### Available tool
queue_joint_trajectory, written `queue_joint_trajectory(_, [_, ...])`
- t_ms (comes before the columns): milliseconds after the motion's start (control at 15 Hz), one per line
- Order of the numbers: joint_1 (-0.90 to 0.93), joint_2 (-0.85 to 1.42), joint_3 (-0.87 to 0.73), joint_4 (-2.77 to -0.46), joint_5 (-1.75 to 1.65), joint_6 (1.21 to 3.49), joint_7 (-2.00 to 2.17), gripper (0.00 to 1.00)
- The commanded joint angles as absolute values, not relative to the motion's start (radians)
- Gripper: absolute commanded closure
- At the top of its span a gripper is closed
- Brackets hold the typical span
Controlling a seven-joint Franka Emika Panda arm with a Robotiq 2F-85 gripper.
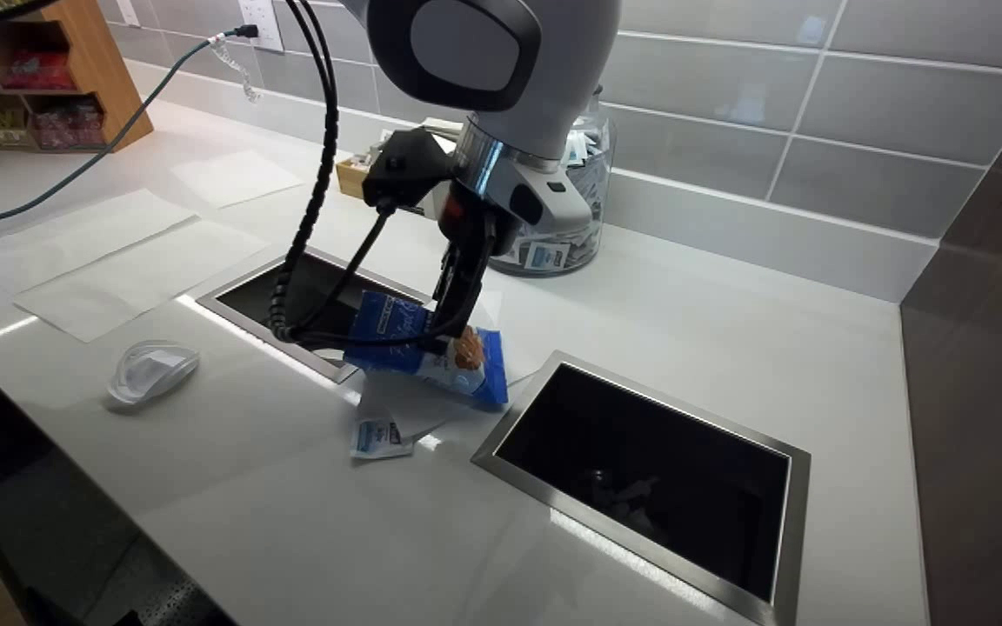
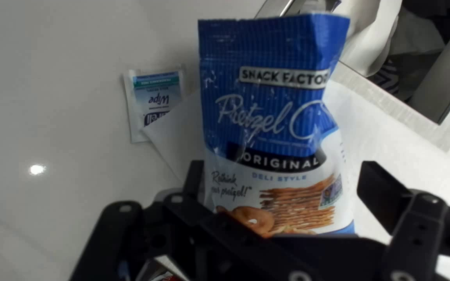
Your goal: Empty the blue packet into the garbage shoot
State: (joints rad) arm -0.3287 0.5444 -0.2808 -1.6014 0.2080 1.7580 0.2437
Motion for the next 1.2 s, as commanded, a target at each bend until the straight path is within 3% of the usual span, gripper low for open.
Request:
queue_joint_trajectory(0, [-0.358, 0.601, -0.261, -1.542, 0.231, 1.717, 0.246, 0.00])
queue_joint_trajectory(67, [-0.360, 0.608, -0.260, -1.536, 0.232, 1.717, 0.246, 0.00])
queue_joint_trajectory(200, [-0.362, 0.619, -0.259, -1.527, 0.232, 1.730, 0.248, 0.26])
queue_joint_trajectory(800, [-0.371, 0.654, -0.257, -1.491, 0.233, 1.730, 0.256, 0.95])
queue_joint_trajectory(933, [-0.374, 0.650, -0.255, -1.490, 0.241, 1.723, 0.261, 1.00])
queue_joint_trajectory(1133, [-0.377, 0.618, -0.253, -1.510, 0.258, 1.717, 0.257, 1.00])
